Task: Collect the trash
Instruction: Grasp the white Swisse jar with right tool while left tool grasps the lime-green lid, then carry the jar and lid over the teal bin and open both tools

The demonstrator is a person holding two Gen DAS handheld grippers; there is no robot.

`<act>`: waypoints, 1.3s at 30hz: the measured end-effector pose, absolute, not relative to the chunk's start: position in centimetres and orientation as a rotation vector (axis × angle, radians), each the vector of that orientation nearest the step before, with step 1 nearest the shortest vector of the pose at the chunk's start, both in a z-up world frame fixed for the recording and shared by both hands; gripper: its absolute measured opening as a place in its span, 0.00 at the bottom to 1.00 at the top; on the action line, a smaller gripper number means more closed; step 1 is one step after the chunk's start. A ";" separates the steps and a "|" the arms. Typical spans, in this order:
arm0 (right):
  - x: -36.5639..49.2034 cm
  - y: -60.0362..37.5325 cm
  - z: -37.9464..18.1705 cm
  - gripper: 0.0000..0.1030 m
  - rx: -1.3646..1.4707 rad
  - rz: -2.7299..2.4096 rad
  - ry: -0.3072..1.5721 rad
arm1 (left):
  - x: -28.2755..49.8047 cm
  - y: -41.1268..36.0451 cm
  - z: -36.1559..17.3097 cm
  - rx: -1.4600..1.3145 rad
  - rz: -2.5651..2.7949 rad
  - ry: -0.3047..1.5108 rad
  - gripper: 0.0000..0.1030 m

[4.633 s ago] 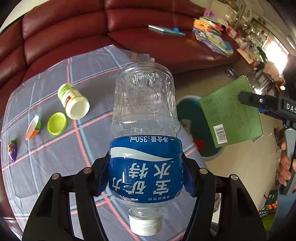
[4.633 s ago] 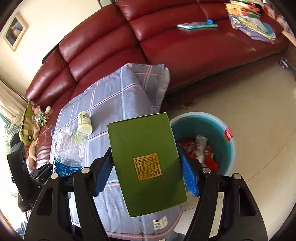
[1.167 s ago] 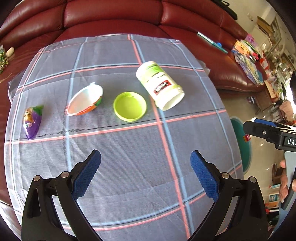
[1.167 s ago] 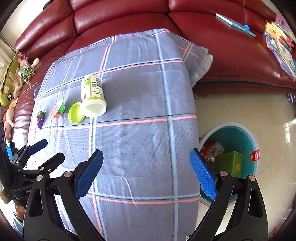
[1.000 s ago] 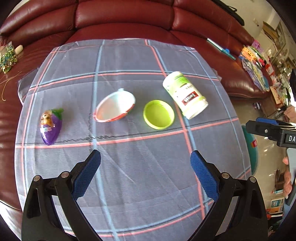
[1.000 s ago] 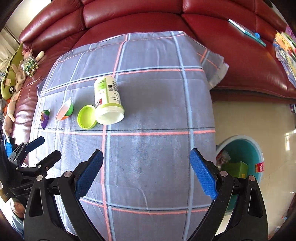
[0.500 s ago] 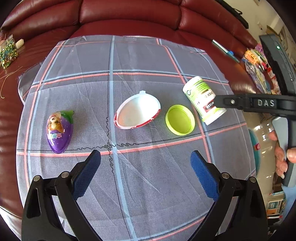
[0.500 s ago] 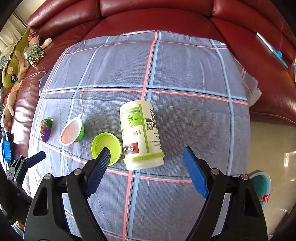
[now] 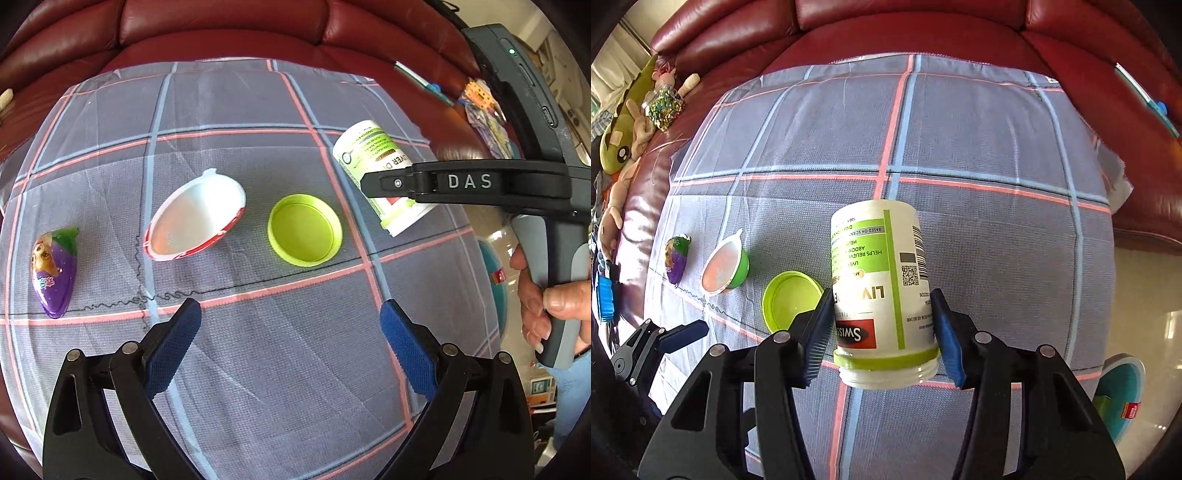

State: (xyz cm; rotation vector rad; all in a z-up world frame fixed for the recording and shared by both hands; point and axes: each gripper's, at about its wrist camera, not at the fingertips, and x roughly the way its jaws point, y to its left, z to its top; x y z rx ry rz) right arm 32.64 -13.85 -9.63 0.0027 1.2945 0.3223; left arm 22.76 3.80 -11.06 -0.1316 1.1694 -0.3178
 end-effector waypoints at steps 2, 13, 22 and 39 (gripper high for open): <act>32.1 -15.4 -9.2 0.48 0.031 0.310 1.288 | 23.2 2.8 -11.0 -0.127 -0.337 1.160 0.94; 29.3 -20.6 -9.4 0.48 0.141 0.304 1.260 | 26.6 -0.5 -12.9 -0.049 -0.301 1.168 0.73; 28.6 -21.9 -10.0 0.48 0.175 0.307 1.243 | 27.5 -1.9 -13.3 0.053 -0.244 1.129 0.71; 26.2 -24.4 -9.3 0.48 0.251 0.295 1.215 | 25.7 -3.3 -11.4 0.067 -0.219 1.064 0.55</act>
